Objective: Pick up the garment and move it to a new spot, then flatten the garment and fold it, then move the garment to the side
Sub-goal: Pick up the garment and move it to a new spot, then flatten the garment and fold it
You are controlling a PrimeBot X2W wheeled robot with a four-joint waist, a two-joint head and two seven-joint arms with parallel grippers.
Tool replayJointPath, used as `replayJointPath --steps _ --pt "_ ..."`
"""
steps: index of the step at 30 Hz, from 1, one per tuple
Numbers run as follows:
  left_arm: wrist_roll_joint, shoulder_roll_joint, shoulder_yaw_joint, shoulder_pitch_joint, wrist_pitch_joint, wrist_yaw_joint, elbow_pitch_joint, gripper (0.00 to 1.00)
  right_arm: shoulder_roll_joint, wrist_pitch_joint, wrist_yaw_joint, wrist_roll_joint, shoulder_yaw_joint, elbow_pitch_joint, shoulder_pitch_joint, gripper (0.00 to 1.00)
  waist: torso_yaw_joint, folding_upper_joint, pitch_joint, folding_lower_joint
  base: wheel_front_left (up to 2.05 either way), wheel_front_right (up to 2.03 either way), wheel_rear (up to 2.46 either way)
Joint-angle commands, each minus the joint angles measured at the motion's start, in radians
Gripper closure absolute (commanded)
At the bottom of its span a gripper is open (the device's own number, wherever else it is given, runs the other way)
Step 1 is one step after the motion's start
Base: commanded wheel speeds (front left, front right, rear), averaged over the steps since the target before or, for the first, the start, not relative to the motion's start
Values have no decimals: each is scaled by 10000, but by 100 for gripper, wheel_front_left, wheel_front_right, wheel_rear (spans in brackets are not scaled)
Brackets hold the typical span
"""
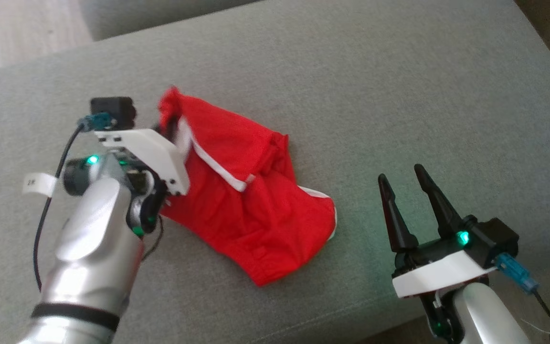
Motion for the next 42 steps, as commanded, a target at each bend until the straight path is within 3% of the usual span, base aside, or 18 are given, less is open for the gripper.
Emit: replayJointPath --steps 1,6,11,16,21,29,33,42 --pt "230 287 349 -763 -649 66 260 0 64 -116 77 65 207 -173 -232 0 -159 0 122 0 0 0 0" --pt "627 291 248 -1032 -2315 137 1672 0 97 -130 77 14 -30 -84 -18 0 62 0 -140 0 0 0 0" --pt "676 141 339 -700 -3758 301 1710 0 -27 -133 77 -146 -360 -166 366 0 536 0 -717 0 0 0 0" --pt "947 -14 467 780 -4202 791 250 0 -291 -134 77 -538 -744 -333 794 0 1033 0 -1276 0 0 0 0" --pt "1493 -195 812 3263 -4215 1405 -2336 0 -402 -134 77 -893 -1240 -539 1342 0 1586 0 -1699 0 0 0 0" --pt "2491 -296 1028 5971 -4218 1810 -4756 0 -331 -135 77 -1152 -1770 -760 1925 0 2500 0 -1938 0 0 0 0" --pt "2735 -318 1263 6948 -4218 1707 -5443 0 -201 -135 77 -1203 -1936 -705 2088 0 2872 0 -2051 0 0 0 0" --pt "2954 -301 1812 7969 -4219 837 -5862 0 66 -135 77 -1161 -2261 -413 2276 0 3256 0 -2213 0 0 0 0"
